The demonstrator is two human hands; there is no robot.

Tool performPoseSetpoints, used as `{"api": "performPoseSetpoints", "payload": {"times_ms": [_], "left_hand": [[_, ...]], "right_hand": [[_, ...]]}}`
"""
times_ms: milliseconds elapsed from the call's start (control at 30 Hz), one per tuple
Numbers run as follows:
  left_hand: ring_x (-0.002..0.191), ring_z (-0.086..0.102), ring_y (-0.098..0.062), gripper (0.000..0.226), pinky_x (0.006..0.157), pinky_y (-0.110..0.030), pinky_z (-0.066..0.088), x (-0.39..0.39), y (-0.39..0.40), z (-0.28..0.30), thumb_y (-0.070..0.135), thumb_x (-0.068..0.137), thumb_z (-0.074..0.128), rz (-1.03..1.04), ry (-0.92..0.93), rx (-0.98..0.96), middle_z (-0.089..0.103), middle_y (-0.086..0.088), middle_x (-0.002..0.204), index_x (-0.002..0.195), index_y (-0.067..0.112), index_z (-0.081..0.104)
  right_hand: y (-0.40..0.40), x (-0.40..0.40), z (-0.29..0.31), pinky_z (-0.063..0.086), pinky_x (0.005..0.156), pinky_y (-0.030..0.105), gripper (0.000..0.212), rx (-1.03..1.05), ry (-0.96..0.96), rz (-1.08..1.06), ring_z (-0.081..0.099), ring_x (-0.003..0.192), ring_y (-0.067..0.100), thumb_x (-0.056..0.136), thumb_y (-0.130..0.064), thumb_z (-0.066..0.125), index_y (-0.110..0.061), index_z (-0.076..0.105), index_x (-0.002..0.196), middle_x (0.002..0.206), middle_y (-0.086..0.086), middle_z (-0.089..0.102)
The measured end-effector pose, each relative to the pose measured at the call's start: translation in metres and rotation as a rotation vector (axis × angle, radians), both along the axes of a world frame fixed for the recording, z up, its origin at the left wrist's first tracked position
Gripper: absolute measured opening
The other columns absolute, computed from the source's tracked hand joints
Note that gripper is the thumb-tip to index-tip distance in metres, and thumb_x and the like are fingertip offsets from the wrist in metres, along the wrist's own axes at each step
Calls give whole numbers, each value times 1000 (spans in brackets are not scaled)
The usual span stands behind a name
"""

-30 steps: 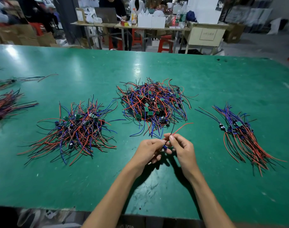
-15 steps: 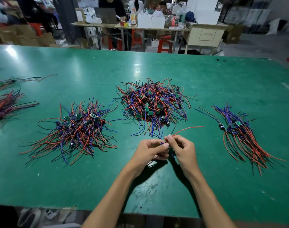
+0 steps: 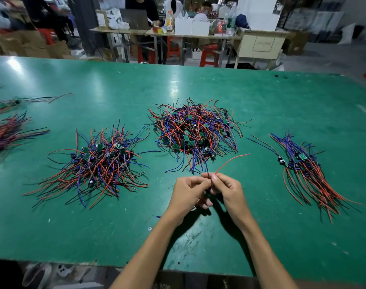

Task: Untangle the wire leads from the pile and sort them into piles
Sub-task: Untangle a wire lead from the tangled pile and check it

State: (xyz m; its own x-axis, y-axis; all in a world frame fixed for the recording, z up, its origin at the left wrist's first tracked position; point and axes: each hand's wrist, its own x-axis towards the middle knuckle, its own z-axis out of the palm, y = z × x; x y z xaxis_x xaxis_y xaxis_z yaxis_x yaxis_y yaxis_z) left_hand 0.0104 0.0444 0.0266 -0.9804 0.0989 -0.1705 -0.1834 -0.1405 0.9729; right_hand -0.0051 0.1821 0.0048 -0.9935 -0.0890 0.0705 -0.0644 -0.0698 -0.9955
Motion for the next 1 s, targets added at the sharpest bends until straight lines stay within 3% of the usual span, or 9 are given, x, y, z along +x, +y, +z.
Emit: {"api": "performPoseSetpoints", "payload": {"times_ms": [167, 333, 400, 533, 667, 867, 1000], "left_hand": [[59, 72, -25, 18, 56, -26, 60, 0, -4, 0, 9, 98, 60, -86, -19, 2, 75, -14, 82, 94, 1, 76], [63, 73, -25, 19, 59, -24, 59, 0, -13, 4, 15, 100, 59, -151, -32, 58, 75, -15, 84, 96, 6, 75], [63, 73, -26, 18, 58, -25, 58, 0, -15, 4, 15, 100, 60, -154, -37, 66, 75, -15, 84, 94, 6, 75], [64, 74, -29, 15, 57, -27, 60, 1, -14, 2, 14, 99, 62, -170, -47, 49, 75, -17, 85, 97, 3, 73], [67, 75, -33, 17, 55, -30, 60, 0, -13, 1, 13, 98, 63, -149, -83, 69, 74, -18, 84, 87, 6, 75], [71, 76, -34, 19, 60, -32, 62, -3, -14, 6, 18, 90, 71, -201, -126, 30, 75, -22, 84, 82, 3, 80], [69, 75, -34, 20, 58, -31, 61, -3, -17, 9, 17, 91, 71, -232, -160, 25, 74, -24, 84, 87, -2, 77]], "right_hand": [[-1, 2, 2, 49, 62, 15, 20, 43, 15, -4, 61, 68, 3, 102, -12, 58, -8, 77, 98, 79, -4, 74], [3, 0, 2, 49, 70, 36, 15, 30, 24, -61, 58, 68, 16, 98, -20, 67, -14, 79, 90, 82, 1, 75], [3, 1, 2, 48, 71, 38, 16, 29, 28, -59, 58, 68, 16, 96, -24, 68, -15, 79, 90, 80, 1, 74], [2, 2, 3, 47, 65, 30, 23, 74, 19, -29, 55, 63, 12, 94, -30, 63, -13, 79, 92, 77, 3, 73], [0, 2, 4, 46, 58, 20, 21, 48, 5, -11, 53, 60, 8, 101, -10, 59, -9, 78, 92, 73, 1, 70], [-6, 2, 7, 44, 50, 20, 29, 39, -52, -64, 49, 55, 11, 100, -3, 54, -8, 73, 79, 61, 0, 59], [-7, 1, 7, 47, 66, 29, 29, 70, -42, -88, 56, 70, 15, 99, -6, 53, -12, 71, 76, 74, 5, 66]]}}
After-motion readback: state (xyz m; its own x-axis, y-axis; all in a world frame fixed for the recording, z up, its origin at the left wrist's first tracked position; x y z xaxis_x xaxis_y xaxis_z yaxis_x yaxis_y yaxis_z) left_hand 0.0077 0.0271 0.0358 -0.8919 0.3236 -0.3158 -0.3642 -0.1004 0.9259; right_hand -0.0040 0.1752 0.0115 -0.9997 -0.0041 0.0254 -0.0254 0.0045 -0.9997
